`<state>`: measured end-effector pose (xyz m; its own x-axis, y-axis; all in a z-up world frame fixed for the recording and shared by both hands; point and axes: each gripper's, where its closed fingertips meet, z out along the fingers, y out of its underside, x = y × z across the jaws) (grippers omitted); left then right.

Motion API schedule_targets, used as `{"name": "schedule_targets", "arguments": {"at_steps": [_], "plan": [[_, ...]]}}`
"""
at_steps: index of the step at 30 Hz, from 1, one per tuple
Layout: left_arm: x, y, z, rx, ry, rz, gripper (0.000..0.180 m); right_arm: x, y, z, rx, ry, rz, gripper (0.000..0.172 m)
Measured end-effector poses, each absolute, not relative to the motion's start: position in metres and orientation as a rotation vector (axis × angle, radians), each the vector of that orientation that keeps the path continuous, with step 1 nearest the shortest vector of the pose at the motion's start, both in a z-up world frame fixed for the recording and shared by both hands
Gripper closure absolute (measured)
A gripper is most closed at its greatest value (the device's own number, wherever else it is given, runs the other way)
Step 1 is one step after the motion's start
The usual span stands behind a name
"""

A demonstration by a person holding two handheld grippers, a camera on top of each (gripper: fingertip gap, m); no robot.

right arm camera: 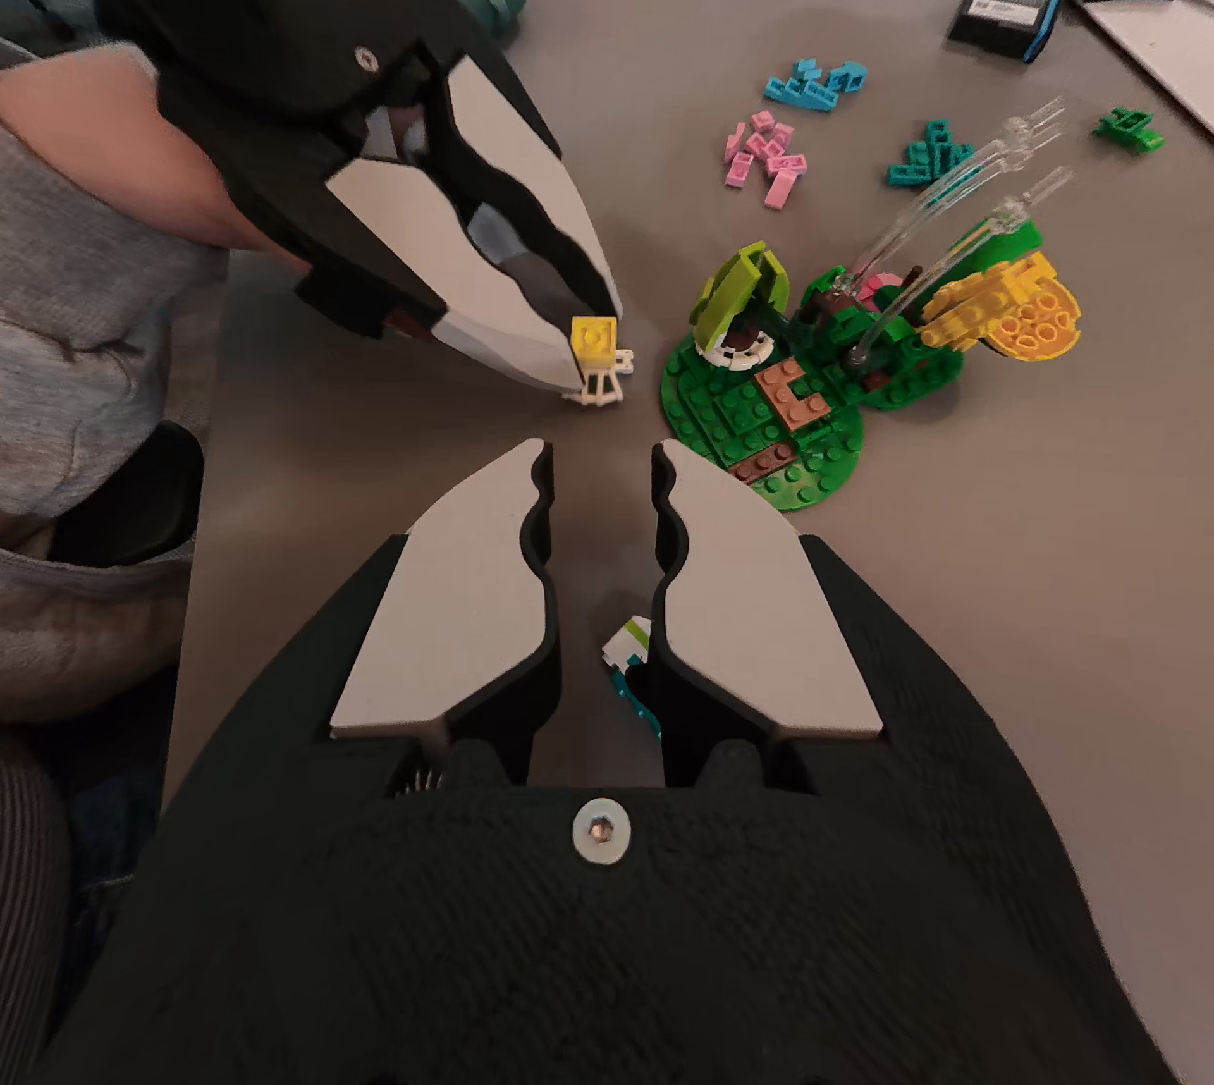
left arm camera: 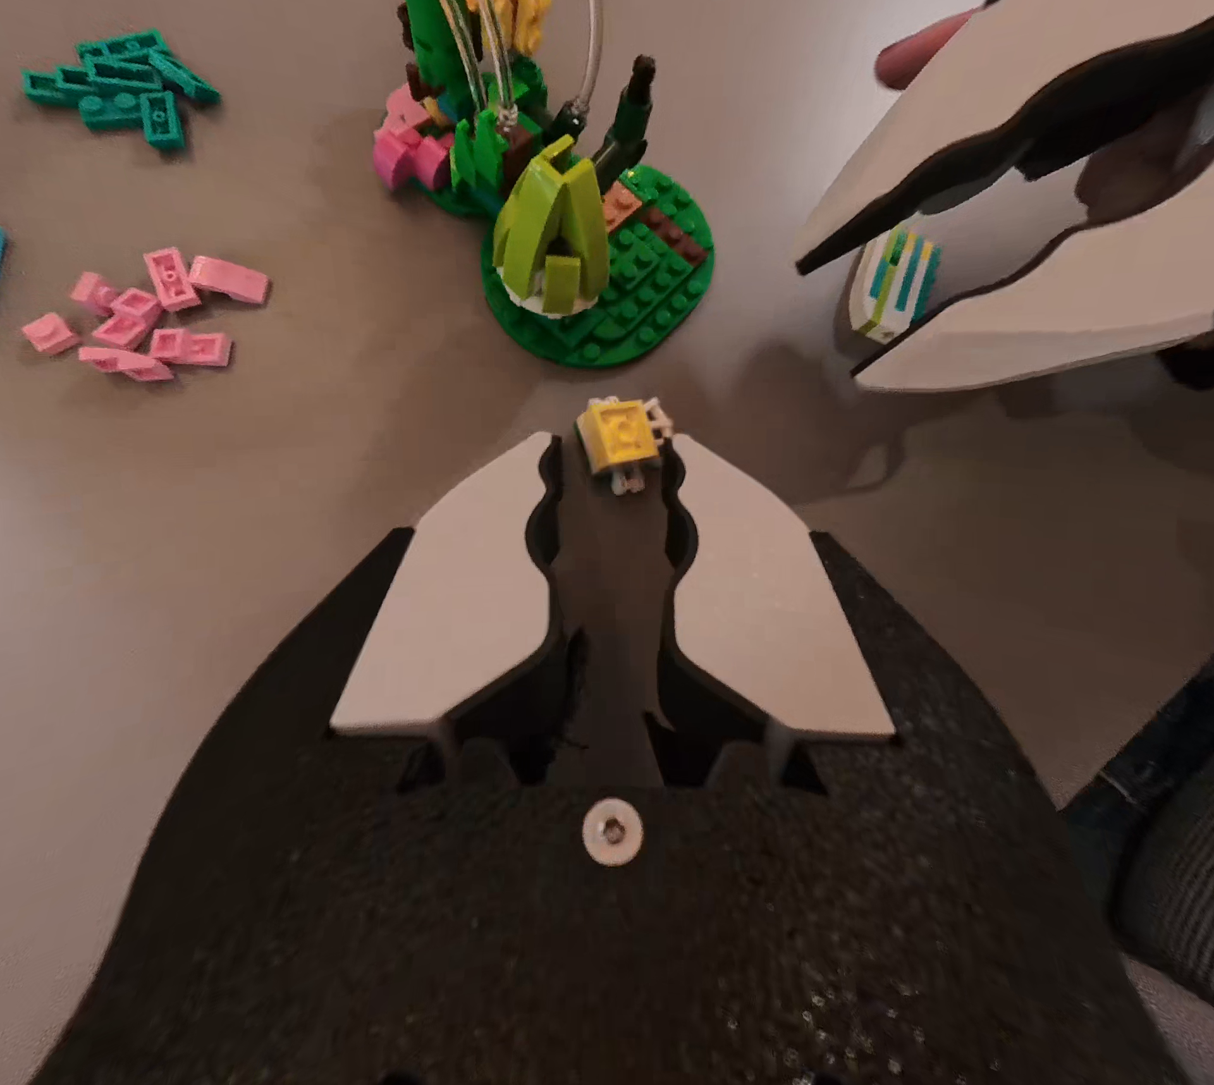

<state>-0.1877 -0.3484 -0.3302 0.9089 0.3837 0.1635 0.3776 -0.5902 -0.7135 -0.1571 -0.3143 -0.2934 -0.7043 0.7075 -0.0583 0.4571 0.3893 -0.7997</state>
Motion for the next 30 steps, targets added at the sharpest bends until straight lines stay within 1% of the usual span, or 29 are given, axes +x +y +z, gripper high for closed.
{"name": "schedule_targets", "arguments": {"at_steps": [1,4,6,9,12,13,15,18,24,27,28,30], "plan": [[-0.187,-0.346,-0.330,-2.249,-0.532,0.001,0.157,-0.157,-0.313,-0.292,-1.029,-2.345,1.241,0.145],[-0.177,-0.343,-0.329,-2.263,-0.465,-0.052,0.159,-0.157,-0.311,-0.285,-1.064,-2.310,1.336,0.145],[-0.178,-0.338,-0.318,-2.212,-0.374,0.027,0.159,-0.157,-0.310,-0.278,-1.081,-2.277,1.422,0.145],[-0.167,-0.321,-0.269,-1.928,-0.090,0.174,0.160,-0.151,-0.311,-0.264,-1.068,-2.249,1.590,0.146],[-0.147,-0.318,-0.221,-1.628,0.152,0.381,0.160,-0.138,-0.320,-0.237,-0.990,-2.194,1.872,0.146],[-0.140,-0.317,-0.216,-1.588,0.206,0.399,0.160,-0.134,-0.321,-0.228,-0.967,-2.170,1.955,0.149],[-0.133,-0.316,-0.211,-1.549,0.243,0.398,0.160,-0.128,-0.321,-0.213,-0.919,-2.124,2.074,0.163],[-0.125,-0.316,-0.203,-1.476,0.254,0.348,0.160,-0.121,-0.322,-0.205,-0.873,-2.112,2.138,0.168],[-0.121,-0.312,-0.201,-1.434,0.236,0.315,0.160,-0.118,-0.321,-0.200,-0.788,-2.073,2.121,0.168],[-0.130,-0.306,-0.209,-1.486,0.095,0.180,0.158,-0.125,-0.315,-0.203,-0.697,-2.020,1.934,0.169],[-0.134,-0.305,-0.213,-1.507,0.028,0.110,0.149,-0.129,-0.313,-0.204,-0.661,-1.992,1.846,0.169],[-0.139,-0.303,-0.218,-1.513,-0.101,-0.118,0.139,-0.136,-0.305,-0.203,-0.578,-1.909,1.674,0.169]]}}
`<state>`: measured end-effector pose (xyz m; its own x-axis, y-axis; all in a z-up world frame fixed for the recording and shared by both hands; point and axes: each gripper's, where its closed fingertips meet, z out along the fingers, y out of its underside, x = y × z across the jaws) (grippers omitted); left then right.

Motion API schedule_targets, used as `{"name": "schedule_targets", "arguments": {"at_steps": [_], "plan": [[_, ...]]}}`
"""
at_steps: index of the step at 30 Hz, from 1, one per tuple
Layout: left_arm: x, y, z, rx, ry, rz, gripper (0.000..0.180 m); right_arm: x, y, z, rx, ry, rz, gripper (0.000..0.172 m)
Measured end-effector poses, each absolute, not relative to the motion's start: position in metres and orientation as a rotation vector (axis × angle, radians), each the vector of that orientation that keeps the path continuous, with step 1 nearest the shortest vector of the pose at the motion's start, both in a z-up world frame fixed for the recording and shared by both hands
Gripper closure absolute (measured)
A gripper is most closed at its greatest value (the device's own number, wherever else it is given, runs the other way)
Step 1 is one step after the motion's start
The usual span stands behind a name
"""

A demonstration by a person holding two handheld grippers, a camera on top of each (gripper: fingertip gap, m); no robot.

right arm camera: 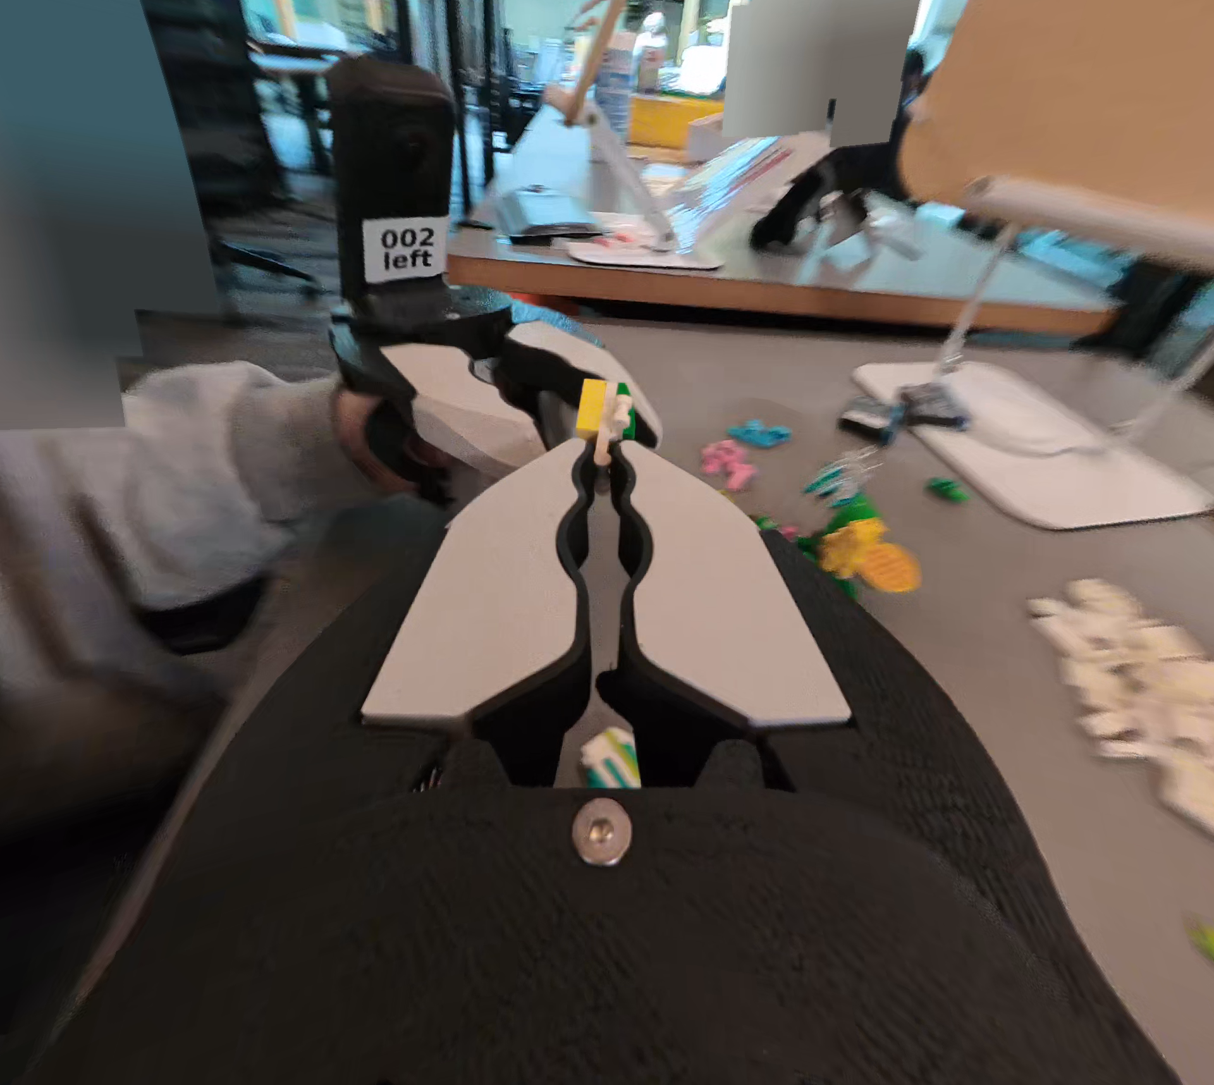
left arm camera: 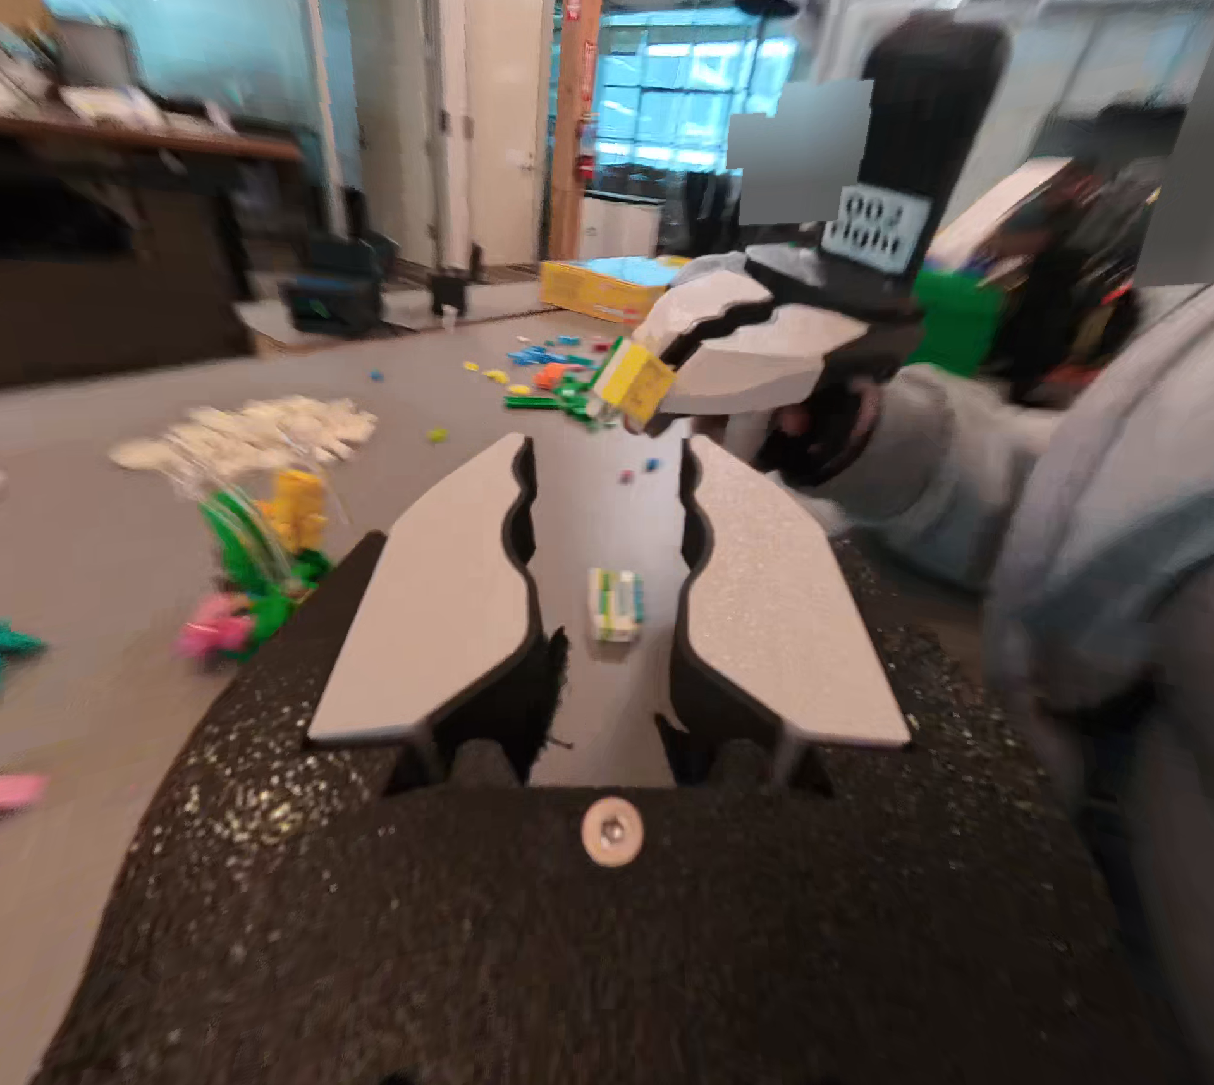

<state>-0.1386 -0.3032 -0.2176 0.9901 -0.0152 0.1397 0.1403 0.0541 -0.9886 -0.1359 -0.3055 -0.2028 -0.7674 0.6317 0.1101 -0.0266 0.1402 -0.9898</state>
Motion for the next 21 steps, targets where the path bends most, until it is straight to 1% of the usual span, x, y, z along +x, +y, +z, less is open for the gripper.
{"name": "schedule_targets", "arguments": {"at_steps": [2,4,8,13,17,18,21], "plan": [[-0.133,-0.302,-0.216,-1.460,-0.188,-0.426,0.125,-0.139,-0.301,-0.198,-0.490,-1.822,1.549,0.169],[-0.135,-0.300,-0.216,-1.393,-0.271,-0.596,0.124,-0.140,-0.297,-0.195,-0.395,-1.753,1.398,0.169],[-0.136,-0.298,-0.206,-1.297,-0.286,-0.622,0.139,-0.141,-0.297,-0.198,-0.218,-1.684,1.123,0.169],[-0.135,-0.298,-0.207,-1.319,-0.261,-0.540,0.156,-0.140,-0.302,-0.200,-0.126,-1.640,0.982,0.169],[-0.134,-0.299,-0.201,-1.281,-0.246,-0.552,0.155,-0.139,-0.303,-0.202,-0.086,-1.632,0.926,0.169],[-0.133,-0.299,-0.201,-1.281,-0.243,-0.561,0.162,-0.139,-0.304,-0.203,-0.077,-1.631,0.910,0.169],[-0.133,-0.300,-0.203,-1.304,-0.233,-0.544,0.164,-0.139,-0.305,-0.203,-0.079,-1.631,0.913,0.169]]}}
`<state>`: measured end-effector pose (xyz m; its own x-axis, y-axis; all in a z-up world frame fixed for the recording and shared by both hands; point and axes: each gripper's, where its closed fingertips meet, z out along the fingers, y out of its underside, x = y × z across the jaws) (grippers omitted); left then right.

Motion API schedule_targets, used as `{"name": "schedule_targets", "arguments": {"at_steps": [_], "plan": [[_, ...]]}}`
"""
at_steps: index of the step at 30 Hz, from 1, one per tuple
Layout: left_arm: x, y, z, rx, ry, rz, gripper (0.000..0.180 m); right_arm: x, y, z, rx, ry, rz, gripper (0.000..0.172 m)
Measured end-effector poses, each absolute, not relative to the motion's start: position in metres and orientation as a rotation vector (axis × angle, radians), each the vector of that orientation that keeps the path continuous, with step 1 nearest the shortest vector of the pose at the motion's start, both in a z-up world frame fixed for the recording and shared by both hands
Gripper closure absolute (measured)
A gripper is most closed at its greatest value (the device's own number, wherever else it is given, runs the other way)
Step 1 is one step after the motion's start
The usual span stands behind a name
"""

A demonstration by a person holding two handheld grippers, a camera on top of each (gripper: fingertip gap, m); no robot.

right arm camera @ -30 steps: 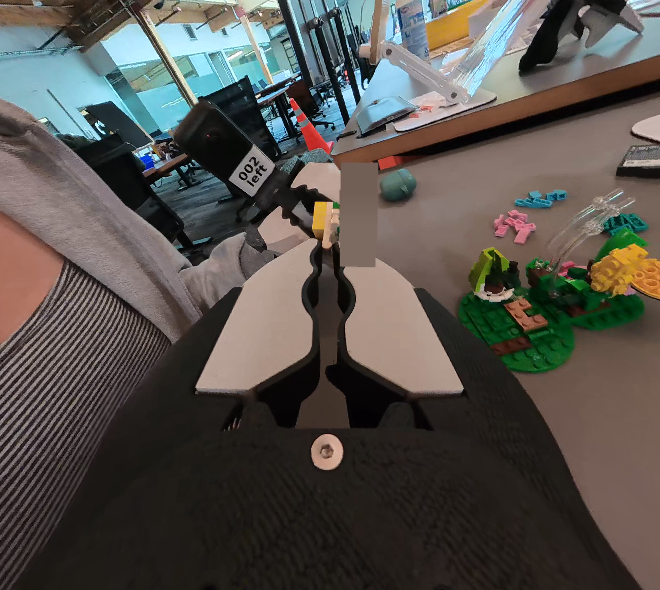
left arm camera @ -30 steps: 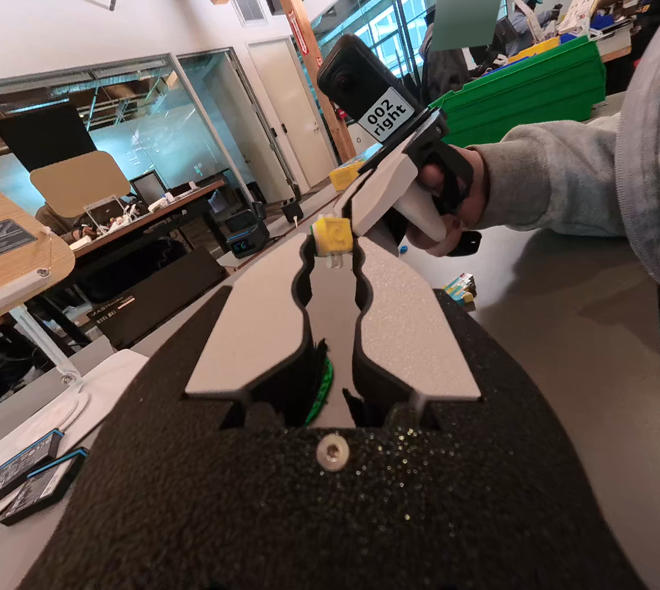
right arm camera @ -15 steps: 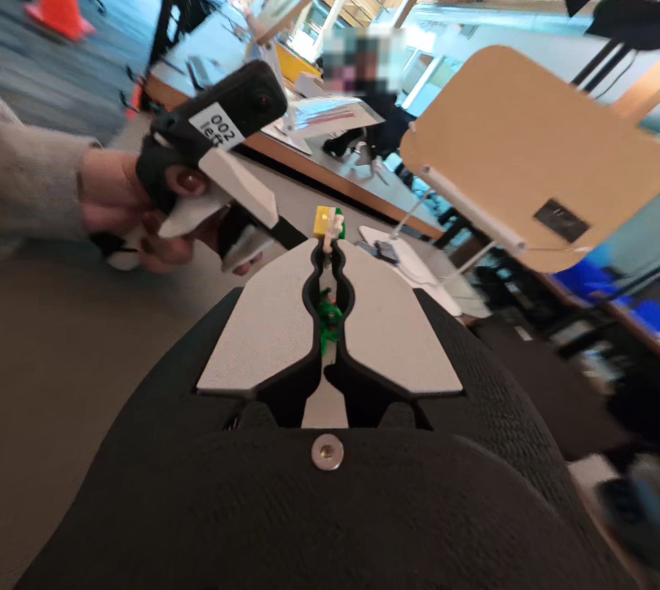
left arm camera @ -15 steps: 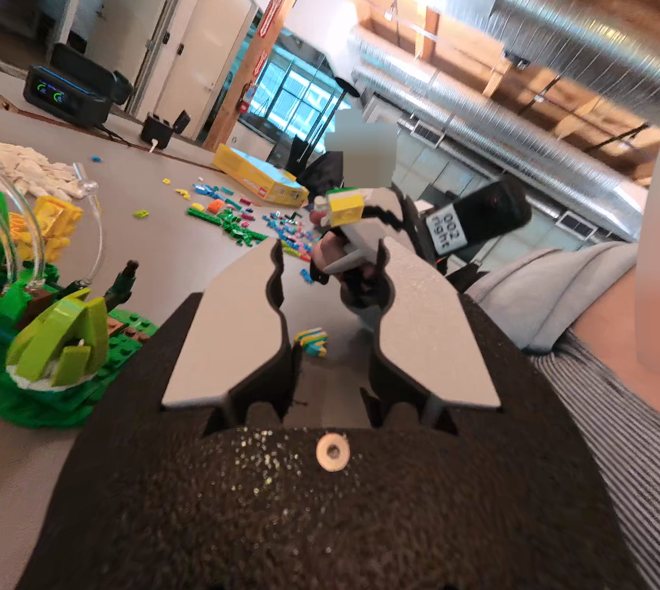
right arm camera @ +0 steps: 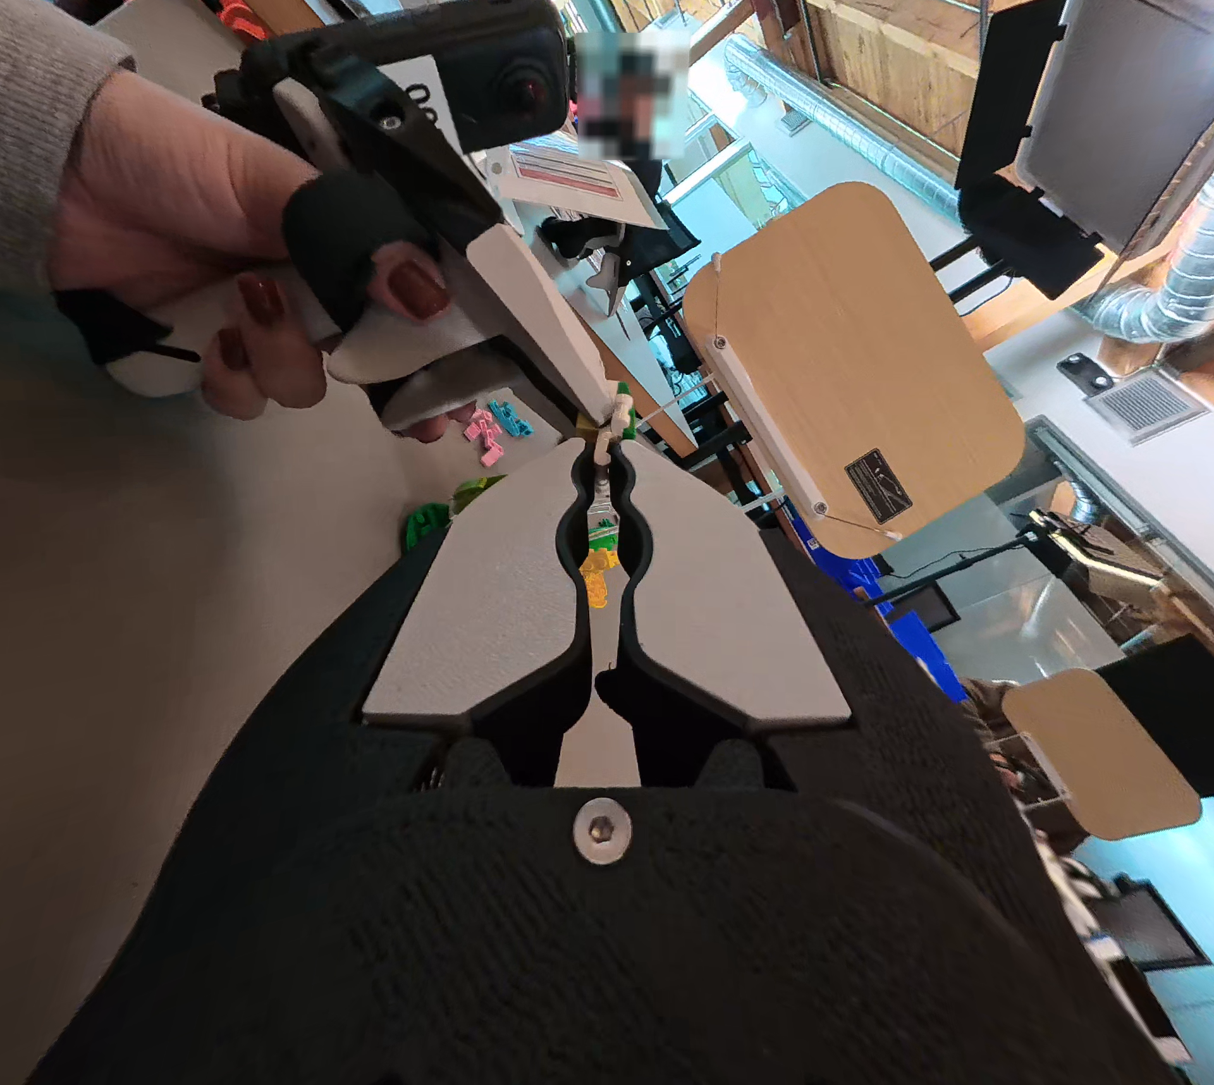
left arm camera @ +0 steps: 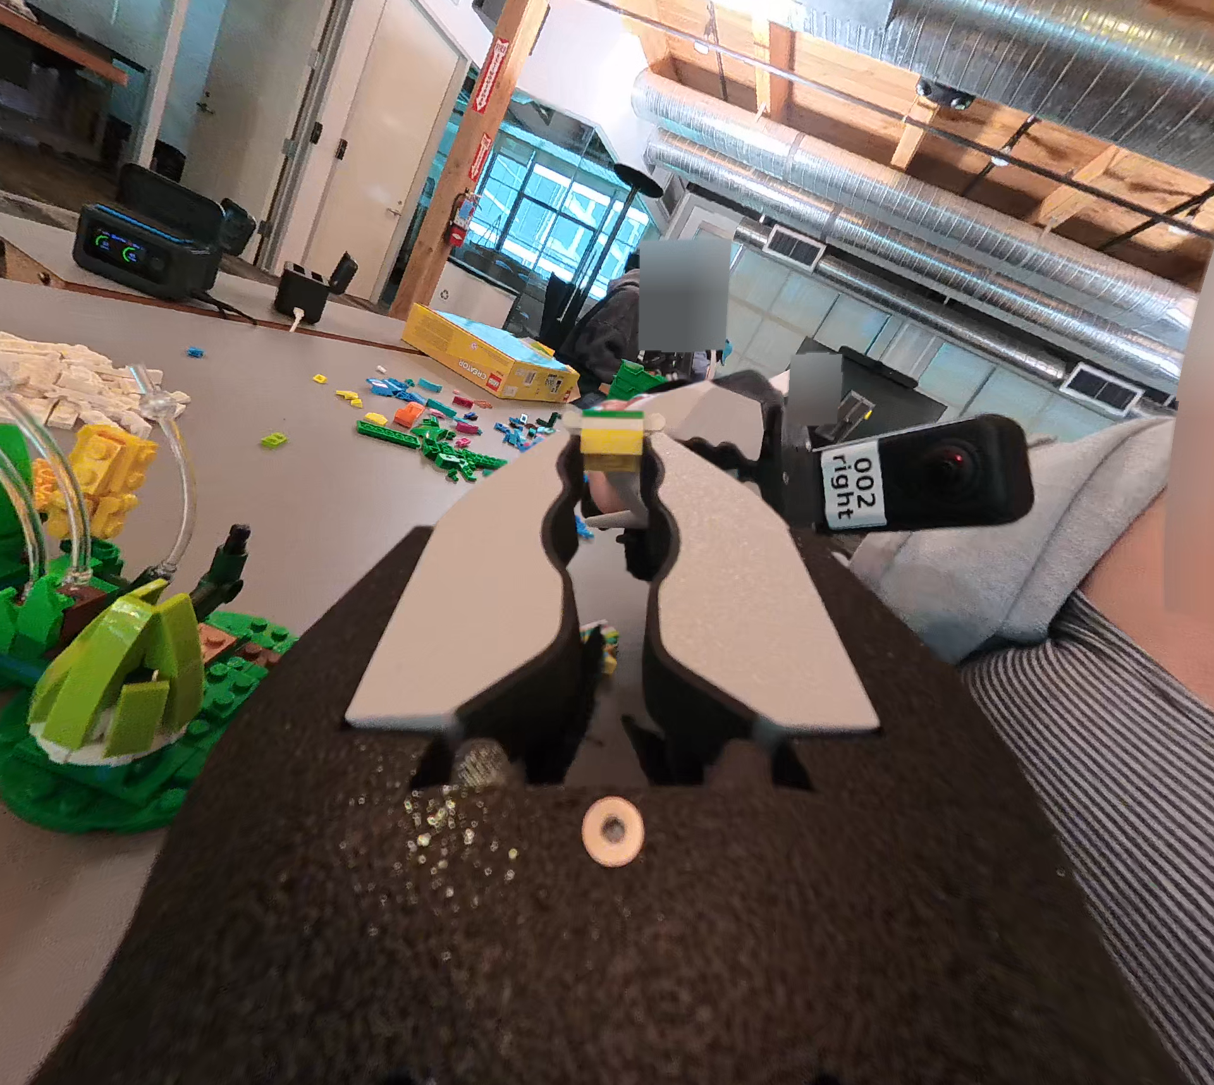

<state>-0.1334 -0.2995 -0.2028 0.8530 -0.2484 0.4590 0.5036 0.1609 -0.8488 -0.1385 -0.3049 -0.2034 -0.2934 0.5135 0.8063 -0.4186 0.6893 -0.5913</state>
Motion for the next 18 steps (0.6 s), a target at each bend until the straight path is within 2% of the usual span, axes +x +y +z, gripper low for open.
{"name": "schedule_targets", "arguments": {"at_steps": [9,13,18], "plan": [[-0.125,-0.309,-0.195,-1.280,-0.146,-0.585,0.165,-0.130,-0.315,-0.195,-0.465,-1.780,1.583,0.167],[-0.125,-0.322,-0.180,-1.171,-0.117,-0.647,0.165,-0.128,-0.302,-0.181,-0.689,-1.772,2.003,0.170],[-0.138,-0.317,-0.192,-1.209,-0.189,-0.562,0.164,-0.127,-0.309,-0.218,-0.537,-2.007,1.644,0.169]]}}
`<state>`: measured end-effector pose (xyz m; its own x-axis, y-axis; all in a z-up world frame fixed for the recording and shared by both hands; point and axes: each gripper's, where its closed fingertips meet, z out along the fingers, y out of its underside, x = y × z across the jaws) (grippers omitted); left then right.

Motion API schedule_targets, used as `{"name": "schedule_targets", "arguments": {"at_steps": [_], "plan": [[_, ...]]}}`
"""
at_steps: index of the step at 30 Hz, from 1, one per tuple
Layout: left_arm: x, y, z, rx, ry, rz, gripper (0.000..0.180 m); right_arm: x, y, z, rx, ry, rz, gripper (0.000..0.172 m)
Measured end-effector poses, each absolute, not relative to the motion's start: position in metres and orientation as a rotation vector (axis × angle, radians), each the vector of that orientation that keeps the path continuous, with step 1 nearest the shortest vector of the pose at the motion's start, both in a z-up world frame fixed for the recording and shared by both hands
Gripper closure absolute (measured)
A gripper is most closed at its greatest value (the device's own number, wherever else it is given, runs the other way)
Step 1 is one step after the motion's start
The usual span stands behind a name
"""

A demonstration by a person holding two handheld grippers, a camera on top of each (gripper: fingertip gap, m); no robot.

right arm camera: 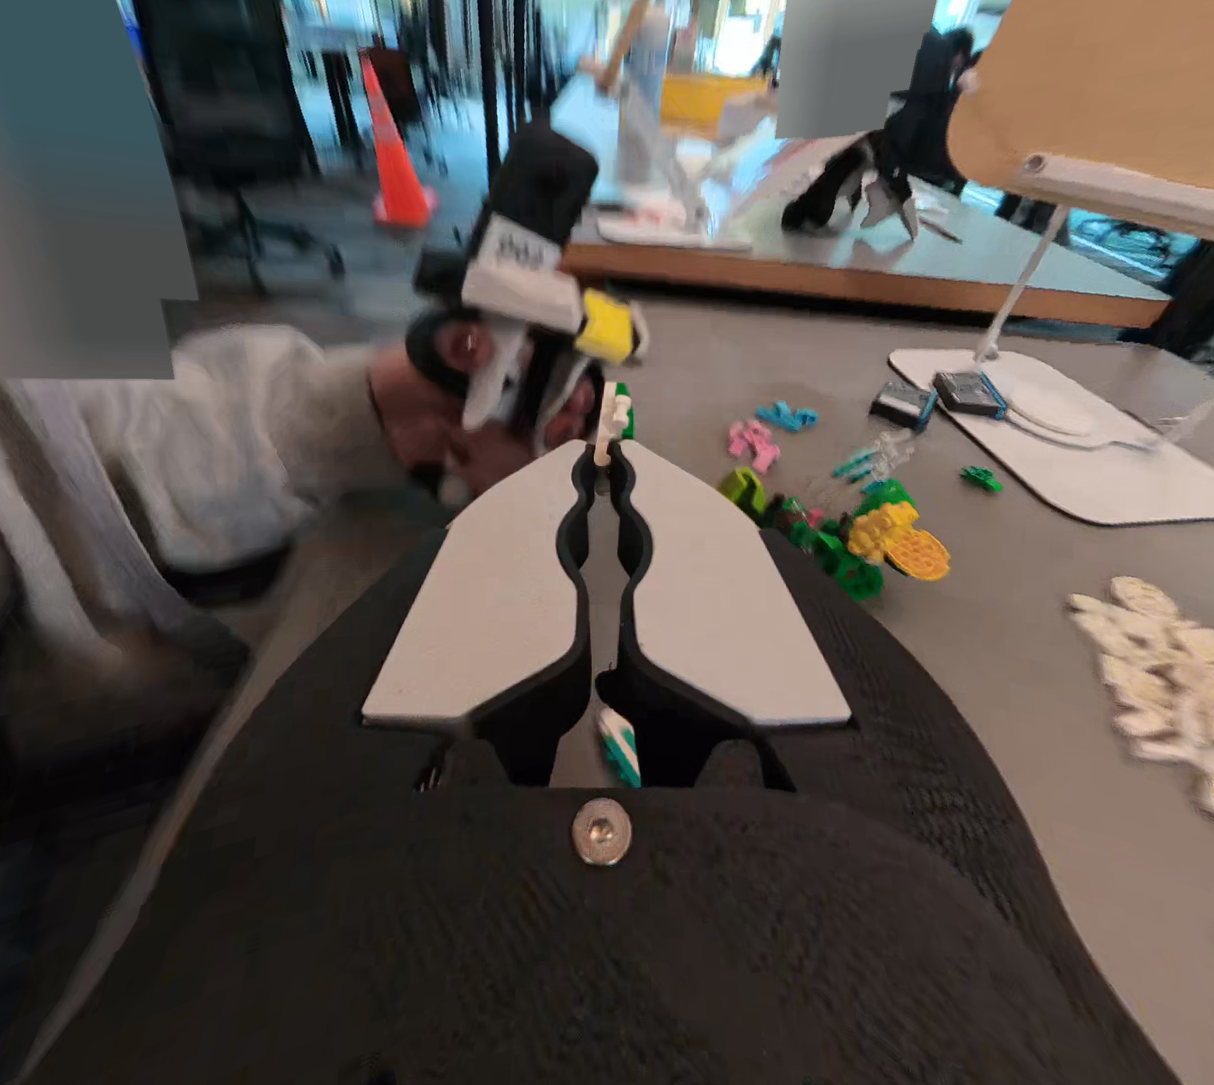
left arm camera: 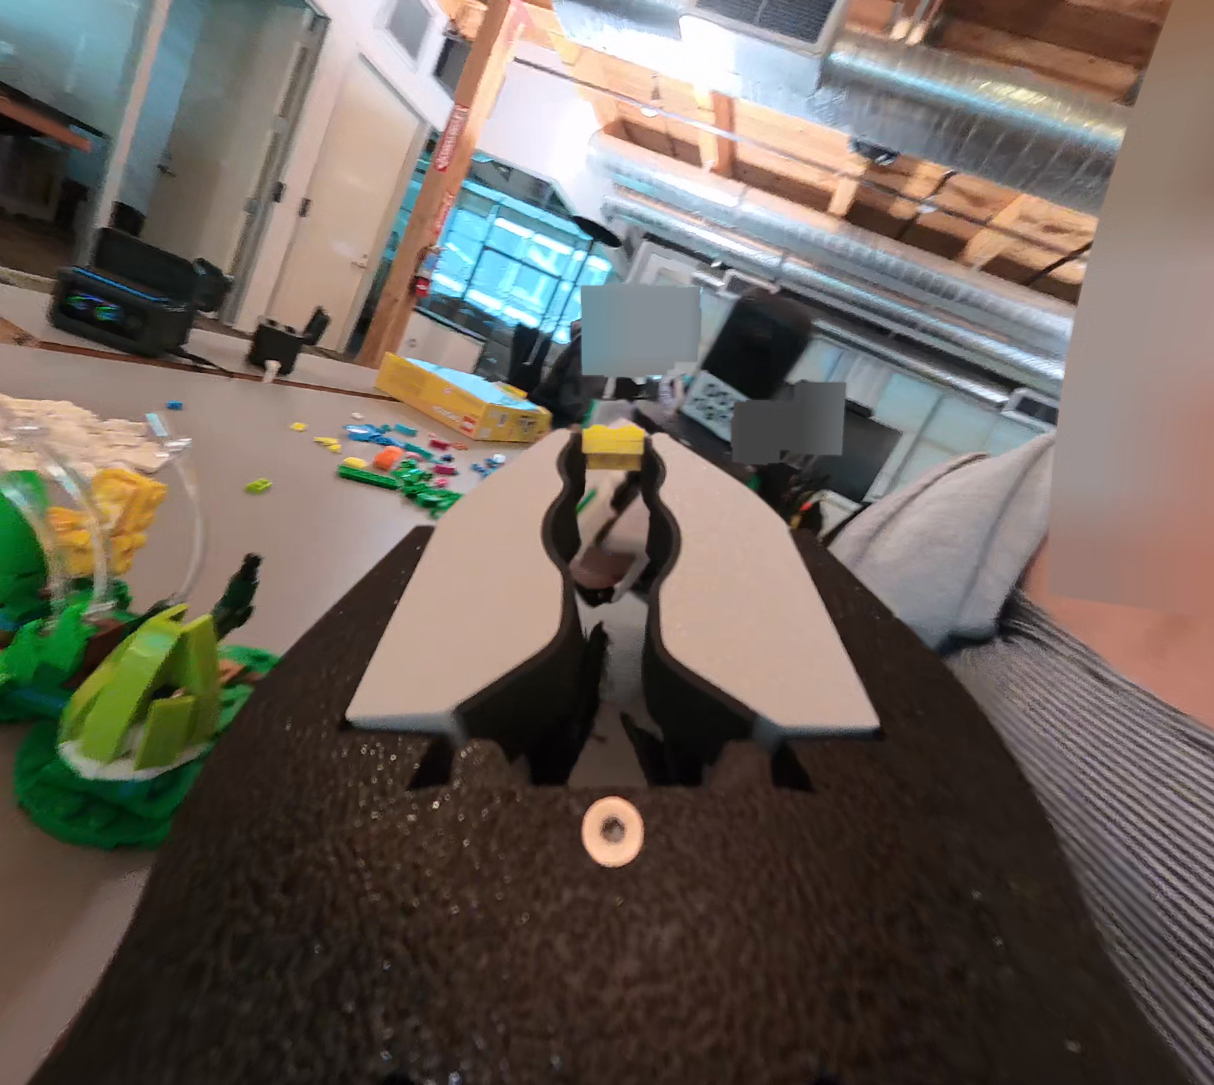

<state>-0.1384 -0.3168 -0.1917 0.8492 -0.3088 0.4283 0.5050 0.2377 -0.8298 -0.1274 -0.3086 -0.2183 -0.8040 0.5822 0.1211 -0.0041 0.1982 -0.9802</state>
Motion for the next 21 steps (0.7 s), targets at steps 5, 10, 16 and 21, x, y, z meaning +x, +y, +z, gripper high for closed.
{"name": "schedule_targets", "arguments": {"at_steps": [5,10,16,21], "plan": [[-0.163,-0.315,-0.213,-1.389,-0.240,-0.166,0.164,-0.121,-0.317,-0.280,-0.263,-2.277,1.039,0.169],[-0.167,-0.313,-0.219,-1.527,-0.094,0.296,0.164,-0.125,-0.314,-0.319,-0.117,-2.324,0.651,0.168],[-0.158,-0.308,-0.222,-1.550,0.038,0.457,0.164,-0.124,-0.311,-0.303,-0.228,-2.321,0.826,0.145],[-0.151,-0.302,-0.231,-1.610,0.187,0.619,0.164,-0.133,-0.293,-0.254,-0.650,-2.193,1.316,0.149]]}}
